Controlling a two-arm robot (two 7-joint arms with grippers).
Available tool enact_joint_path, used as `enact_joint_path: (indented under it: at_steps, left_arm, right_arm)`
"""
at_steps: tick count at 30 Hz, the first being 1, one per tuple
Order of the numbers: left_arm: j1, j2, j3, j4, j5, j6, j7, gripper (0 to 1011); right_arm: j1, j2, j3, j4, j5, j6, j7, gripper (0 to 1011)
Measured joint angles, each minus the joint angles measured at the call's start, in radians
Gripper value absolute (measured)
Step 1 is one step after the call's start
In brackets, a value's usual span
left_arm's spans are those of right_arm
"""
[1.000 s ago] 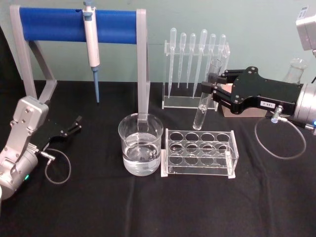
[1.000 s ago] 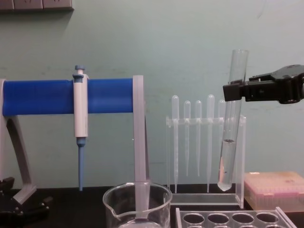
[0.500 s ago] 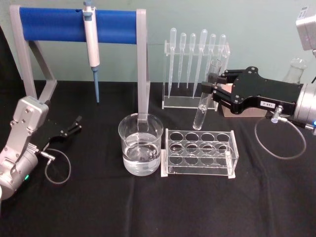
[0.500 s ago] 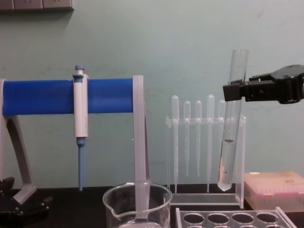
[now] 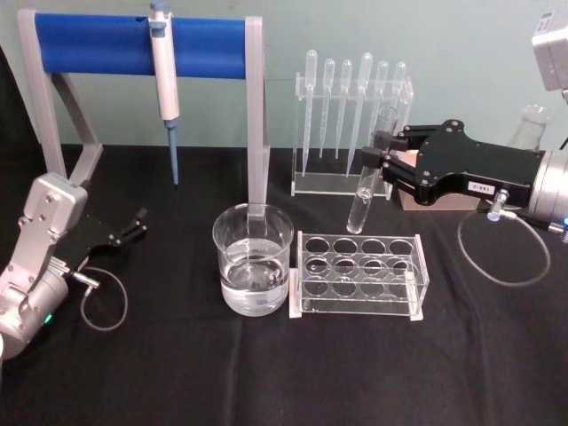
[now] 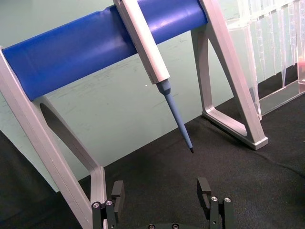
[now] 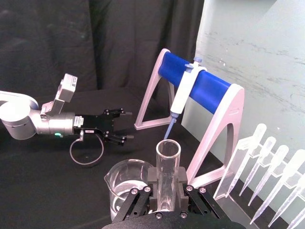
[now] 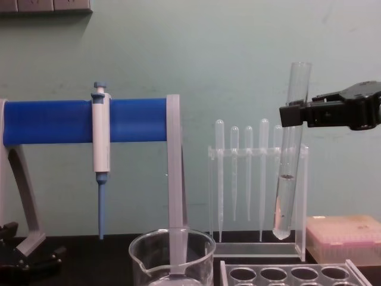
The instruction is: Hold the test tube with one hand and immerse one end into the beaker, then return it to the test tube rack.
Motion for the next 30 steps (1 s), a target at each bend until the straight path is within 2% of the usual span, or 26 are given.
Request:
enact_joint_path:
  at_steps: [30]
  left_arm:
    - [0.000, 0.000, 0.000, 0.000, 0.000, 0.000, 0.000, 1000]
  right_arm:
    - [0.000, 0.000, 0.000, 0.000, 0.000, 0.000, 0.000, 234]
